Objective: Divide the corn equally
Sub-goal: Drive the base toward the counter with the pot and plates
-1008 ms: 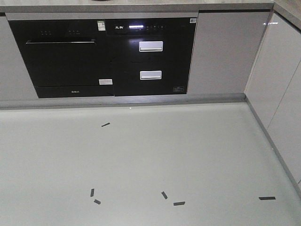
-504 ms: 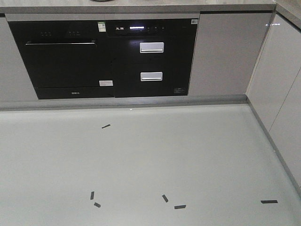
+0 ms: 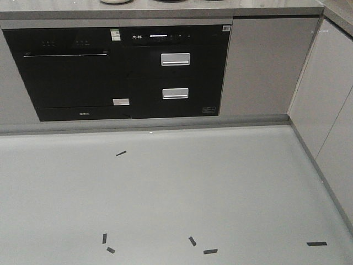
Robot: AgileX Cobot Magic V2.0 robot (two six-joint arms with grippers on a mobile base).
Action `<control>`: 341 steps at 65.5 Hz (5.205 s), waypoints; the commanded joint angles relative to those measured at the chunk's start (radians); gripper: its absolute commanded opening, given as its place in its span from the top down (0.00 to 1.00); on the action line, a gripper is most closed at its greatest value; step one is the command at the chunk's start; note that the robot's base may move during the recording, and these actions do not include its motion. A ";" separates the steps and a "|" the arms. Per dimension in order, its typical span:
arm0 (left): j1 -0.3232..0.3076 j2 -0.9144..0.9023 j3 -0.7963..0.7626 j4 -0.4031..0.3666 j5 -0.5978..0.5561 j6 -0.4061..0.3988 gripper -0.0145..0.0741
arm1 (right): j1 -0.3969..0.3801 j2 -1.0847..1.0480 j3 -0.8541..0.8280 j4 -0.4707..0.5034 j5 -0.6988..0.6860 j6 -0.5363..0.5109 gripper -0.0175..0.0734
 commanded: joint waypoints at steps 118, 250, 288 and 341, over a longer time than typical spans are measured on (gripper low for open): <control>-0.003 -0.014 0.013 -0.009 -0.069 -0.002 0.84 | -0.006 -0.001 0.010 -0.004 -0.079 0.000 0.81; -0.003 -0.014 0.013 -0.009 -0.069 -0.002 0.84 | -0.006 -0.001 0.010 -0.004 -0.079 0.000 0.81; -0.003 -0.014 0.013 -0.009 -0.069 -0.002 0.84 | -0.006 -0.001 0.010 -0.004 -0.079 0.000 0.81; -0.003 -0.014 0.013 -0.009 -0.069 -0.002 0.84 | -0.006 -0.001 0.010 -0.004 -0.079 0.000 0.81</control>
